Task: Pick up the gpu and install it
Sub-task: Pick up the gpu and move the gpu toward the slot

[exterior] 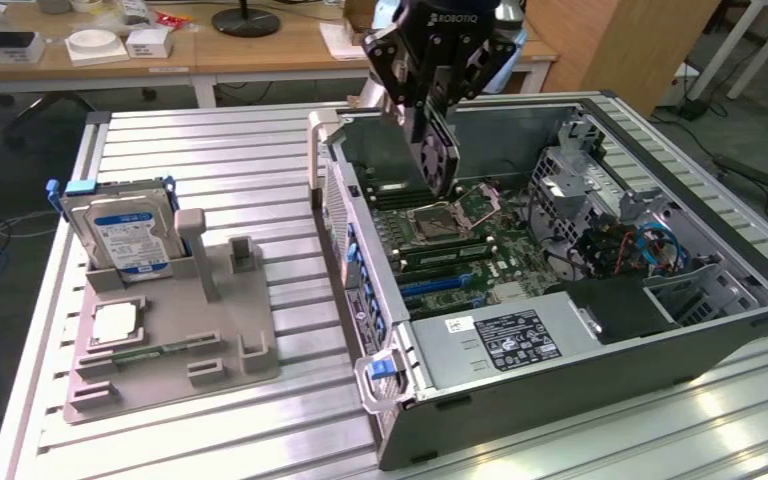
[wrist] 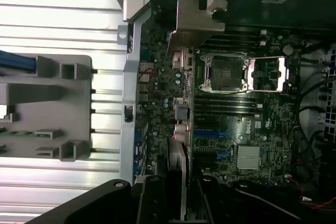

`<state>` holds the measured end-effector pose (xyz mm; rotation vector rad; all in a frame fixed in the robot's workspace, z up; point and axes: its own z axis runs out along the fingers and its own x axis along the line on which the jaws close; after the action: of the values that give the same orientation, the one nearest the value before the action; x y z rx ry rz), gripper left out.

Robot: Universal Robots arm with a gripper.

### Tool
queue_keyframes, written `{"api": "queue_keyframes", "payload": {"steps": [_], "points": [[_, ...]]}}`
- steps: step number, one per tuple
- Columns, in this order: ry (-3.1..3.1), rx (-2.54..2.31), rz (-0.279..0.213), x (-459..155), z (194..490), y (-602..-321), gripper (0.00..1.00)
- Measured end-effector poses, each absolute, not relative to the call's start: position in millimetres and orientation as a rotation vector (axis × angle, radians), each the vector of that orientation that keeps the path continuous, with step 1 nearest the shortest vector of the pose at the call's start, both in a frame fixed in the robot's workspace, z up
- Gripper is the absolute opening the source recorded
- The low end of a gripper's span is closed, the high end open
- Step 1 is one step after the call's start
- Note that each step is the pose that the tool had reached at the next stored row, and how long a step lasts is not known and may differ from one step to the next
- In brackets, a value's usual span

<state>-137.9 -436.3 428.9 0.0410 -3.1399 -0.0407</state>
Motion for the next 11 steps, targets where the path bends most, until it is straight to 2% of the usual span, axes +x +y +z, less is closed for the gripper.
{"api": "queue_keyframes", "payload": {"steps": [11], "points": [[-3.141,-0.01,-0.041,-129.4,428.7,-436.3,0.27]]}}
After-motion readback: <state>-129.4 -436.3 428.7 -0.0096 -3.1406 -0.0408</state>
